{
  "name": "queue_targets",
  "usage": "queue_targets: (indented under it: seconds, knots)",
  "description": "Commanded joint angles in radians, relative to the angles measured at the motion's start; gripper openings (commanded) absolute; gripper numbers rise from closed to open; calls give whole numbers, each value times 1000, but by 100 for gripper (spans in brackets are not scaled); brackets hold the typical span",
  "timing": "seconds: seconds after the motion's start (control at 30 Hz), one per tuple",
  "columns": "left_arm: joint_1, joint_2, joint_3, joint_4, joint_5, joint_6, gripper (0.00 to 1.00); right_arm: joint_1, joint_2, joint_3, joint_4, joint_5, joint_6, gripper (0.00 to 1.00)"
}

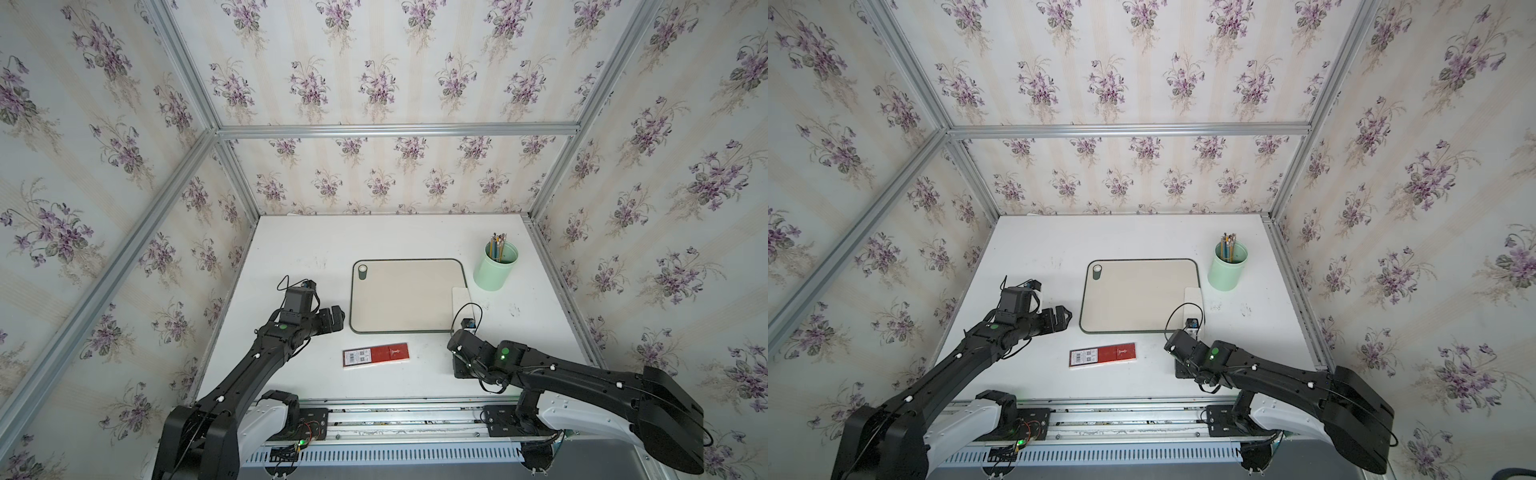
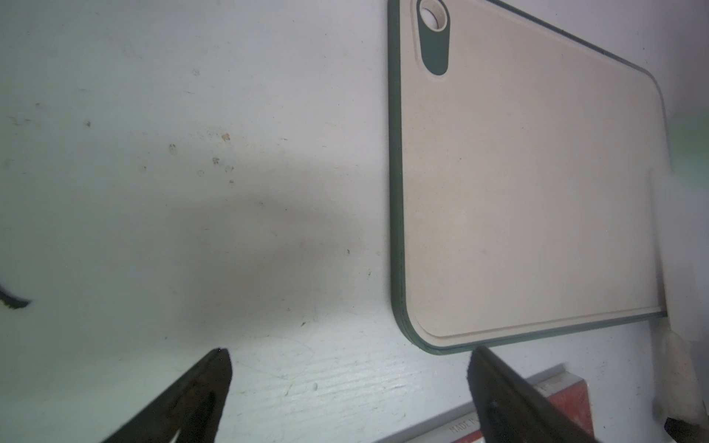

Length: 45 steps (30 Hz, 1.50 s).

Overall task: Align the knife with the edge of the cutting board
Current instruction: Place the knife at the edge of the cutting board.

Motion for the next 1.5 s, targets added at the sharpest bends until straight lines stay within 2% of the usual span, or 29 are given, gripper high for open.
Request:
queue_targets:
  seconds: [0.0, 0.5, 0.67, 1.1, 1.47]
  knots:
    - [1, 1, 0, 25, 2, 1, 100, 0, 8, 9, 18, -8, -16, 0]
    - [0, -6, -3, 25, 3, 0, 100, 1, 30, 18, 8, 37, 1, 1]
    - [1, -5, -3, 26, 2, 1, 100, 2, 30, 28, 0, 55, 2, 8]
    - [0, -11, -6, 27, 4, 1, 100, 1, 66, 71, -24, 96, -20, 8]
    - [0, -51, -22, 33, 9, 2, 100, 2, 120, 72, -17, 64, -34, 8]
